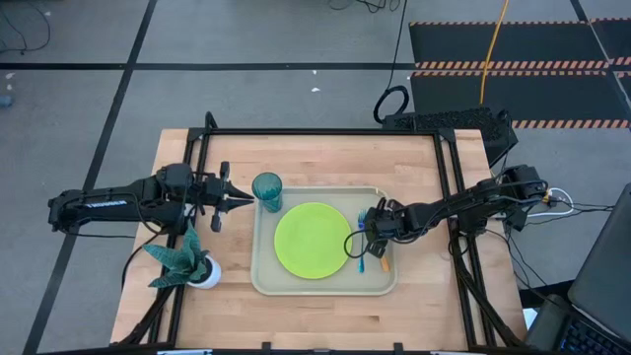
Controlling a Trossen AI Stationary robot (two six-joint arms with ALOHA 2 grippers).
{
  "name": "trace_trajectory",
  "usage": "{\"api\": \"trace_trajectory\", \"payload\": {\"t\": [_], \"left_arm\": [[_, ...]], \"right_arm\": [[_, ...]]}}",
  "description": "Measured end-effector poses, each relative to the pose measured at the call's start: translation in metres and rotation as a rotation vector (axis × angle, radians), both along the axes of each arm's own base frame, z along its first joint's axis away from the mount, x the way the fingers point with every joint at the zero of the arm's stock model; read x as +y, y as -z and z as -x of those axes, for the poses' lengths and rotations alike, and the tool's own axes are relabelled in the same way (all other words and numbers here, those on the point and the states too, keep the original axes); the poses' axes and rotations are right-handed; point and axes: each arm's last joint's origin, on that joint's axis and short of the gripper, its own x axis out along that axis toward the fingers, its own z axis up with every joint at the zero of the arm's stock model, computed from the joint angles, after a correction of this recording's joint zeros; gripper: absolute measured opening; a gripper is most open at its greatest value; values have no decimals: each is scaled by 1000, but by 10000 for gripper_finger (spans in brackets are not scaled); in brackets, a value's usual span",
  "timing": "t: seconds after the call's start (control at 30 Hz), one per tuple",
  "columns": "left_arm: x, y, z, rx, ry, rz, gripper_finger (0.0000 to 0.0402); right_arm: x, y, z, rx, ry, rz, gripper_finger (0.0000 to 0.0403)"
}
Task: Pick and place plate/cup/fork/spoon on tray
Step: Put the yellow spoon on the gray serving tray
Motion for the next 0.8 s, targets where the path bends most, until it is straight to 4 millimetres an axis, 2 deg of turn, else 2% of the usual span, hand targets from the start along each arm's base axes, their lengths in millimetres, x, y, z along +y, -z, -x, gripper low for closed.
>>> {"api": "trace_trajectory", "payload": {"t": [0.27, 0.8], "left_arm": [[0, 0, 0, 0, 0, 0, 42], [0, 0, 0, 1, 0, -1, 42]], "right_arm": [[1, 1, 2, 2, 76, -38, 183], [2, -4, 0, -30, 67, -89, 183]]}}
